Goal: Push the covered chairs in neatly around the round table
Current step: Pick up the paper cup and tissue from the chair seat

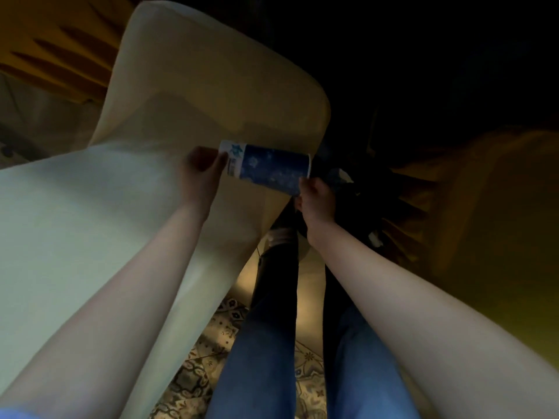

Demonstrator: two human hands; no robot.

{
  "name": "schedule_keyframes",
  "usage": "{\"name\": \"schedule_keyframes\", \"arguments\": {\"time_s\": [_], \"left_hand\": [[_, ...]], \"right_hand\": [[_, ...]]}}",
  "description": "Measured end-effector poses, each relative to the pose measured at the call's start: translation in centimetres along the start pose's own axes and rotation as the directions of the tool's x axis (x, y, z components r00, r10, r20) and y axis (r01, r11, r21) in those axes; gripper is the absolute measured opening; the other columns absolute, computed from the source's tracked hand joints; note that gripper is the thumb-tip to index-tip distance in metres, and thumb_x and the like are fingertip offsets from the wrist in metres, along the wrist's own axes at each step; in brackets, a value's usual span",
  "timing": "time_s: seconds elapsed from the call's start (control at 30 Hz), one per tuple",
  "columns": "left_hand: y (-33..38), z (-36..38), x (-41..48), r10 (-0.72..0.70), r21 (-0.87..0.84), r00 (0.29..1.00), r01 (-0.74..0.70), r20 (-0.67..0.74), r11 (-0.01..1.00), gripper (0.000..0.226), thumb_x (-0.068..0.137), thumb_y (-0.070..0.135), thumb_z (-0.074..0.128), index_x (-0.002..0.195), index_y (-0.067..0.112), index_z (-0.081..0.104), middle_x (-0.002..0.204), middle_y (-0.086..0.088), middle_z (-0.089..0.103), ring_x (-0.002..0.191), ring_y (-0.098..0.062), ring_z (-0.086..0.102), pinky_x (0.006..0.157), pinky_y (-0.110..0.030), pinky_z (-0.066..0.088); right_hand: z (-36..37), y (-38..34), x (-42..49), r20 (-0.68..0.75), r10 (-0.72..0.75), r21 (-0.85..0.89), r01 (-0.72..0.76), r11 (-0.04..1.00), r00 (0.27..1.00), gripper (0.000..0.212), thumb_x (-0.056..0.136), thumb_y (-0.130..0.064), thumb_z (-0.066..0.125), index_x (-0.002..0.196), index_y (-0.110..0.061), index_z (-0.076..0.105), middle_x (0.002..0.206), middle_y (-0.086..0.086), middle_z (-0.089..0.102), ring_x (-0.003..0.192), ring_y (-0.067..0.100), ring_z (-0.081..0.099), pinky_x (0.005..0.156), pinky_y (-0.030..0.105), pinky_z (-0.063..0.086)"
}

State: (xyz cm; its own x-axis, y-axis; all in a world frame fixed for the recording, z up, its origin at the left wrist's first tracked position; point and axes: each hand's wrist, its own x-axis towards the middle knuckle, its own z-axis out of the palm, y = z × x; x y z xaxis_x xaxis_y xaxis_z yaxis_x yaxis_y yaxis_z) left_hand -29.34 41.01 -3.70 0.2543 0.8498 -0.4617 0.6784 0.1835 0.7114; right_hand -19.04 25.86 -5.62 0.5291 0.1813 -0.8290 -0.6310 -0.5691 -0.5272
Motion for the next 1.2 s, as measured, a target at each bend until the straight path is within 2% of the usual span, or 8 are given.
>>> {"name": "schedule_keyframes", "arguments": {"time_s": [0.17, 0.33, 0.4, 0.57, 0.7, 0.8, 1.0, 1.2], "left_hand": [[0.1, 4.2, -5.2, -0.093, 0.018, 0.995, 0.092, 0.036, 0.996, 0.010, 0.086, 0.020, 0.065, 0.080, 0.014, 0.061, 0.072, 0.005, 0.060, 0.067, -0.010, 0.057, 0.059, -0.019, 0.045], [-0.5, 8.2, -10.1, -0.402, -0.102, 0.899, 0.423, 0.173, 0.901, 0.014, 0.086, 0.017, 0.066, 0.092, 0.006, 0.061, 0.102, -0.020, 0.066, 0.097, -0.035, 0.064, 0.087, -0.050, 0.053], [-0.9, 9.7, -11.7, -0.458, -0.077, 0.871, 0.477, 0.176, 0.876, 0.018, 0.087, 0.014, 0.064, 0.098, 0.001, 0.061, 0.106, -0.023, 0.065, 0.095, -0.030, 0.064, 0.088, -0.042, 0.052], [-1.2, 12.1, -15.0, -0.567, 0.024, 0.749, 0.596, 0.345, 0.802, 0.031, 0.094, 0.012, 0.047, 0.124, 0.008, 0.053, 0.102, -0.005, 0.063, 0.083, -0.015, 0.059, 0.063, -0.022, 0.046], [-1.1, 13.5, -16.9, -0.482, 0.166, 0.804, 0.453, 0.350, 0.876, 0.048, 0.094, 0.019, 0.049, 0.140, 0.015, 0.036, 0.134, -0.006, 0.050, 0.118, -0.026, 0.049, 0.092, -0.032, 0.038], [-0.7, 14.4, -18.3, -0.439, 0.171, 0.816, 0.404, 0.377, 0.898, 0.055, 0.095, 0.023, 0.049, 0.145, 0.016, 0.028, 0.143, -0.007, 0.044, 0.128, -0.027, 0.044, 0.107, -0.039, 0.036], [0.9, 16.4, -21.3, -0.226, 0.274, 0.877, 0.113, 0.424, 0.955, 0.062, 0.096, 0.028, 0.046, 0.148, 0.012, 0.017, 0.152, -0.010, 0.029, 0.139, -0.025, 0.029, 0.113, -0.029, 0.021], [1.3, 15.9, -24.0, -0.066, 0.465, 0.862, -0.205, 0.503, 0.861, 0.063, 0.097, 0.037, 0.041, 0.149, 0.015, 0.015, 0.157, -0.009, 0.015, 0.145, -0.027, 0.010, 0.116, -0.047, 0.012]], "right_hand": [[-5.3, 0.9, 0.5, -0.147, 0.048, 0.022, -0.045, 0.999, 0.988, 0.013, 0.094, -0.028, 0.053, 0.088, -0.019, 0.060, 0.102, 0.007, 0.062, 0.101, 0.027, 0.060, 0.093, 0.045, 0.049], [-10.6, 1.7, 0.6, -0.154, 0.022, -0.033, -0.028, 0.999, 0.988, 0.023, 0.094, -0.013, 0.046, 0.112, -0.015, 0.060, 0.113, 0.005, 0.061, 0.102, 0.018, 0.056, 0.085, 0.028, 0.043], [-12.3, 2.2, 0.3, -0.071, 0.059, 0.017, -0.058, 0.998, 0.996, 0.031, 0.096, -0.013, 0.043, 0.123, -0.019, 0.055, 0.126, 0.007, 0.057, 0.110, 0.020, 0.054, 0.096, 0.034, 0.044], [-15.3, 2.8, -0.2, 0.088, 0.123, 0.024, -0.125, 0.992, 0.989, 0.047, 0.098, -0.012, 0.037, 0.143, -0.027, 0.034, 0.146, 0.005, 0.039, 0.129, 0.023, 0.041, 0.109, 0.040, 0.035], [-17.0, 3.4, -0.7, 0.206, 0.019, -0.172, 0.017, 0.985, 0.978, 0.050, 0.099, -0.015, 0.038, 0.147, -0.023, 0.025, 0.152, 0.004, 0.030, 0.136, 0.023, 0.032, 0.102, 0.023, 0.025], [-18.1, 4.4, -1.1, 0.262, 0.001, -0.218, 0.058, 0.974, 0.965, 0.053, 0.100, -0.020, 0.037, 0.149, -0.022, 0.018, 0.155, 0.002, 0.022, 0.142, 0.021, 0.022, 0.107, 0.025, 0.020], [-19.7, 5.4, -2.3, 0.300, -0.072, -0.384, 0.190, 0.903, 0.951, 0.056, 0.100, -0.023, 0.036, 0.150, -0.013, 0.015, 0.158, 0.006, 0.011, 0.145, 0.021, 0.012, 0.116, 0.030, 0.011], [-20.9, 6.5, -5.0, 0.269, -0.207, -0.598, 0.332, 0.730, 0.941, 0.056, 0.100, -0.028, 0.035, 0.149, -0.010, 0.016, 0.158, 0.012, 0.013, 0.144, 0.027, 0.015, 0.116, 0.037, 0.015]]}}
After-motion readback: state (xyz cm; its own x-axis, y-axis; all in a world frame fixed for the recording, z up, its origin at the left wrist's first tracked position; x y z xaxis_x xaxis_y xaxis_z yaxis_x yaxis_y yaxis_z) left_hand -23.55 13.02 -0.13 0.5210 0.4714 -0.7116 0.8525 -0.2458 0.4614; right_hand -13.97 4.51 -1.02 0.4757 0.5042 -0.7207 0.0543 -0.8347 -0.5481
